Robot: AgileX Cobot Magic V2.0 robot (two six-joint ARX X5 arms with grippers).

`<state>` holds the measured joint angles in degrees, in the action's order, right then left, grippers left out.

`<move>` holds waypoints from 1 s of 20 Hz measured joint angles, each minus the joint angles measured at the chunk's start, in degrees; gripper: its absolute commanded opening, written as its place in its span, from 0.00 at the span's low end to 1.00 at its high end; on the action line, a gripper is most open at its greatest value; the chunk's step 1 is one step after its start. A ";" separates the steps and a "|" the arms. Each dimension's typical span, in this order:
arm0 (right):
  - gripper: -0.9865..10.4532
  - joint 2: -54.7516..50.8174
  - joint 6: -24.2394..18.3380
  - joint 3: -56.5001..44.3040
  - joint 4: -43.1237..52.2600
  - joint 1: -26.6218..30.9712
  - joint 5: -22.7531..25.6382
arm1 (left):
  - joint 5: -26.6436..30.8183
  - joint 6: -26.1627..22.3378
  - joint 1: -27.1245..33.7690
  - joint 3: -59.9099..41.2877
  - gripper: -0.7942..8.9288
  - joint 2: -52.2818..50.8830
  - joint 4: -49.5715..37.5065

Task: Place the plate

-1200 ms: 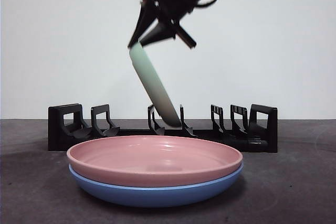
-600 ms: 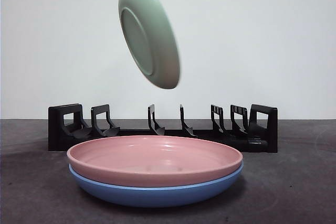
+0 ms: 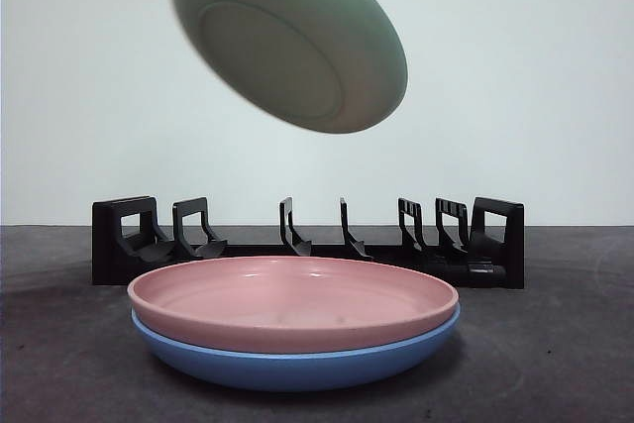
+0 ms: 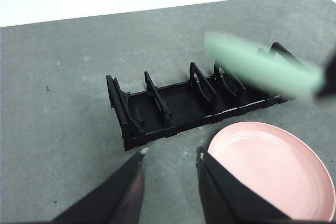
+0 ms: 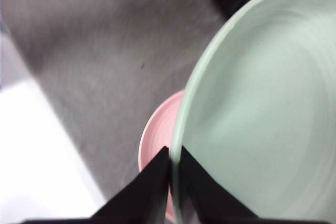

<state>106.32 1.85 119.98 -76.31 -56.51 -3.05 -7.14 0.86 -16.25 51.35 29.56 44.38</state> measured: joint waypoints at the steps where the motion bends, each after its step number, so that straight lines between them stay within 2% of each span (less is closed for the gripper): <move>1: 0.10 0.00 -0.04 -1.40 -0.07 -1.51 1.40 | 0.00 0.00 0.00 0.00 0.24 0.00 0.00; 5: 0.10 -3.41 -0.15 -12.09 4.76 -4.90 4.37 | 0.00 0.00 0.00 0.00 0.24 0.00 0.00; 9: 0.10 -14.47 -0.15 -29.29 17.66 -7.19 5.05 | 0.00 0.00 0.00 0.00 0.24 0.00 0.00; 11: 0.10 -17.62 -0.74 -36.37 23.56 -8.59 7.52 | 0.00 0.00 0.00 0.00 0.24 0.00 0.00; 13: 0.10 -17.59 -2.14 -42.10 27.85 -9.90 10.25 | 0.00 0.00 0.00 0.00 0.24 0.00 0.00; 20: 0.10 -17.20 -4.74 -56.70 39.04 -12.70 13.09 | 0.00 0.00 0.00 0.00 0.24 0.00 0.00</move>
<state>89.12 -2.90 63.29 -37.28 -69.21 10.04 -7.14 0.86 -16.25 51.35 29.56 44.38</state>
